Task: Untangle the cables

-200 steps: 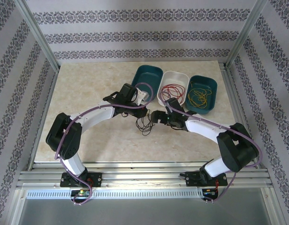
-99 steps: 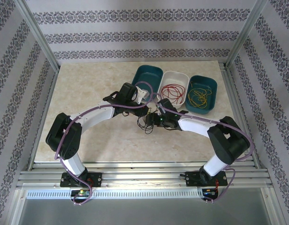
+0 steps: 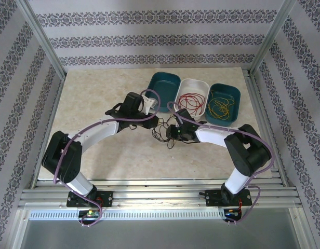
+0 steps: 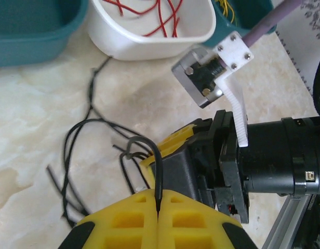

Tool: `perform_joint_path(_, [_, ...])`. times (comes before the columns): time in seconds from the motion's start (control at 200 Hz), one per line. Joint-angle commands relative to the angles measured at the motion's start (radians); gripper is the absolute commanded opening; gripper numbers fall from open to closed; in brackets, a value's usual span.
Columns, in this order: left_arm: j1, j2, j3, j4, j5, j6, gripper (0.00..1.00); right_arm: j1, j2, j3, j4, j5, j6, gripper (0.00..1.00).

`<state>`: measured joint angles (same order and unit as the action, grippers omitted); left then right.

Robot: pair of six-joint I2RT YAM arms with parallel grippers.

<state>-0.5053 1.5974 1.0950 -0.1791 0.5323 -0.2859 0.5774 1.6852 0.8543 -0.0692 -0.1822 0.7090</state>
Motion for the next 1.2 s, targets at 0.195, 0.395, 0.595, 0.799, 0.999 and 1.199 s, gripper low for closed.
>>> perform_joint_path(0.195, [0.069, -0.052, -0.037, 0.072, 0.023, -0.052, 0.0, -0.014, 0.007, -0.036, -0.009, 0.021, 0.013, 0.19])
perform_joint_path(0.395, [0.126, -0.117, -0.077, 0.05, -0.03, -0.054, 0.0, -0.018, 0.004, -0.044, -0.009, 0.032, 0.018, 0.18])
perform_joint_path(0.595, [0.164, -0.177, -0.115, 0.031, -0.09, -0.049, 0.0, -0.022, 0.001, -0.05, -0.01, 0.043, 0.02, 0.18])
perform_joint_path(0.799, [0.188, -0.21, -0.13, 0.025, -0.105, -0.05, 0.0, -0.024, -0.005, -0.059, -0.012, 0.047, 0.021, 0.14])
perform_joint_path(0.999, [0.207, -0.237, -0.142, 0.018, -0.126, -0.047, 0.0, -0.027, -0.023, -0.073, -0.015, 0.064, 0.023, 0.07])
perform_joint_path(1.199, [0.219, -0.256, -0.145, 0.001, -0.173, -0.053, 0.0, -0.034, -0.029, -0.077, -0.025, 0.07, 0.024, 0.0])
